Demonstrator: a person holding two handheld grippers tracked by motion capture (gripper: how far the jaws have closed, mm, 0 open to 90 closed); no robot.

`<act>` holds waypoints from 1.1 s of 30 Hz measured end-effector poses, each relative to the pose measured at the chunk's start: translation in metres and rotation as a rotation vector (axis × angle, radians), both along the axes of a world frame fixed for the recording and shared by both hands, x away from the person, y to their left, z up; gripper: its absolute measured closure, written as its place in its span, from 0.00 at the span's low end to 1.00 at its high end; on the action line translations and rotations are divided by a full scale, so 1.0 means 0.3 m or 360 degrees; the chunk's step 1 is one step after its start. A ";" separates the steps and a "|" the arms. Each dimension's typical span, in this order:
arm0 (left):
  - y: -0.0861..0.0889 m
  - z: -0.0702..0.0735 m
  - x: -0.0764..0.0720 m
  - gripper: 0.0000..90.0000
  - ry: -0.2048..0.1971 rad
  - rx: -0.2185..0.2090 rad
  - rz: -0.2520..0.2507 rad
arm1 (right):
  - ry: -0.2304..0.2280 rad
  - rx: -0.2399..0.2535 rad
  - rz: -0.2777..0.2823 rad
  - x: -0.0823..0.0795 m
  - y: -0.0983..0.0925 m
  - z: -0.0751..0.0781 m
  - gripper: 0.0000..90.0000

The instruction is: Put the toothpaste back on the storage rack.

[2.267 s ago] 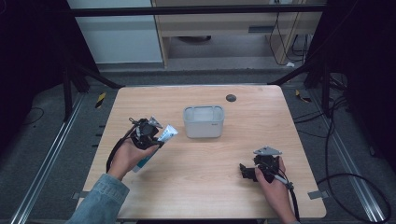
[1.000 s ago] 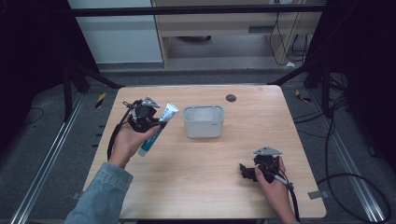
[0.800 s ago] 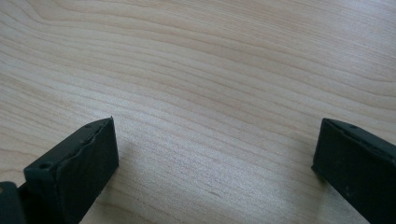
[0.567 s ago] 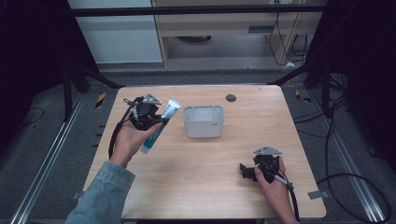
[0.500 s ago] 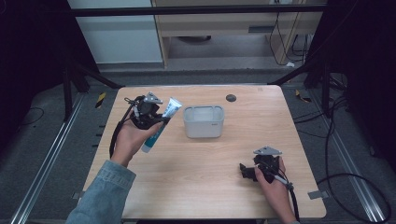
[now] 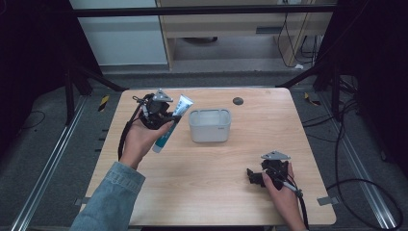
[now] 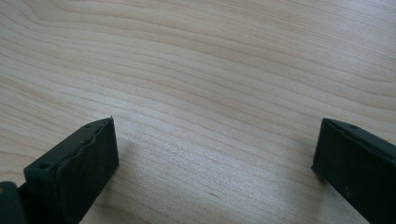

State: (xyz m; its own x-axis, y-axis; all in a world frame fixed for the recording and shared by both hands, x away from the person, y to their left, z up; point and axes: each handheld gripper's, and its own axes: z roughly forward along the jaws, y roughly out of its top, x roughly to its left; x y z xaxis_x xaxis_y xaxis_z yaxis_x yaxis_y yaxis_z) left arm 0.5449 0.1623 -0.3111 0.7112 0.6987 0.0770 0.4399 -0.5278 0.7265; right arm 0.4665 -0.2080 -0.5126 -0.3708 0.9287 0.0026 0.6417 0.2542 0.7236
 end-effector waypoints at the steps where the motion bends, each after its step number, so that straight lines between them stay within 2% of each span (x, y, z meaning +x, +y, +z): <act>1: -0.003 0.005 0.000 0.87 -0.0004 0.0001 -0.0006 | 0.0001 -0.0001 0.0001 0.000 0.000 0.000 0.00; 22: -0.105 0.074 0.001 0.87 -0.0052 -0.0014 -0.0058 | 0.0001 0.0000 -0.0004 0.000 0.000 0.000 0.00; 28: -0.141 0.082 0.008 0.87 -0.0066 -0.0035 -0.0069 | 0.0001 -0.0002 -0.0003 0.000 0.000 0.000 0.00; 33: -0.168 0.090 0.002 0.87 -0.0081 -0.0084 -0.0082 | 0.0001 0.0000 -0.0002 0.000 0.000 0.000 0.00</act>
State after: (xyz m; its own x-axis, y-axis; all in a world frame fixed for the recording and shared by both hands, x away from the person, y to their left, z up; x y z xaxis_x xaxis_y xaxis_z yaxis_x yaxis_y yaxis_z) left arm 0.5457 0.1118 -0.2840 0.7423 0.6654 0.0782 0.3748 -0.5092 0.7748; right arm 0.4665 -0.2081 -0.5125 -0.3697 0.9292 0.0027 0.6425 0.2535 0.7231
